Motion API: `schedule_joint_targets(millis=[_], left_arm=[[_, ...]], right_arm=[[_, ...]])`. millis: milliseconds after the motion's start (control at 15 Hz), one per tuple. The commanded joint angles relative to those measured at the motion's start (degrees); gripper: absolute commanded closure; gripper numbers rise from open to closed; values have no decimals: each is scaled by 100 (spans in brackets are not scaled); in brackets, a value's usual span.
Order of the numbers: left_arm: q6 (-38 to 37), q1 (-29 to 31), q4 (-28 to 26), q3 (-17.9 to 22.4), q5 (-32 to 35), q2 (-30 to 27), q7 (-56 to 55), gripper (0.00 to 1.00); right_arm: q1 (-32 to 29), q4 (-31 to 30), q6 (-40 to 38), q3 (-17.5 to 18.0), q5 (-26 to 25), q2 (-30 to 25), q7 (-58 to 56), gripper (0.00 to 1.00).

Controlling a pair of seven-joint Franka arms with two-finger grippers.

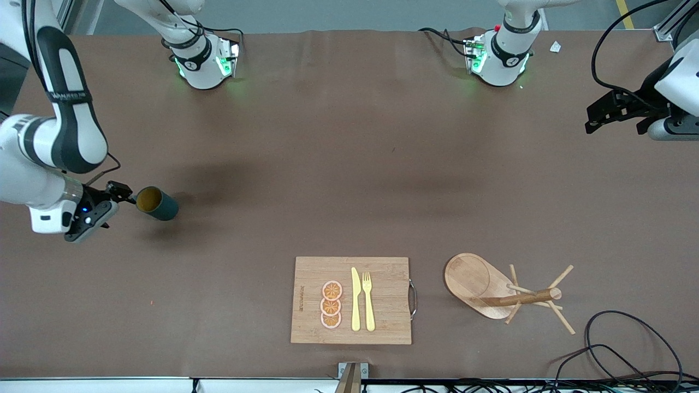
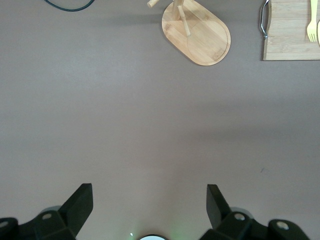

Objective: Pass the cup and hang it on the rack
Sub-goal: 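Reach the right gripper to the teal mug and grasp its rim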

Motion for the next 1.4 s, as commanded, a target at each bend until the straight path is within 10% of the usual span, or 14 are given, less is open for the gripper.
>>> schedule_joint_targets(millis=[0,133,333,800,1333], left_arm=[[44,30,110,-10,-49,43,-11,0],[45,30,118,-10,-57,8,15,0],[36,31,118,-1,-58,-1,24,0],[45,22,118,-1,-49,-1,-11,0],[45,-5,118,-54,-49,-1,-20,0]], right_arm=[[-150,-339,627,85,116,240,-481,1],[-106,-692,1137,85,116,249,-490,7],[-36,-816,1341,93,116,293,-614,97],[165,-755,815,102,116,188,-553,100],[1334,-720,-152,111,99,-735,2151,100]])
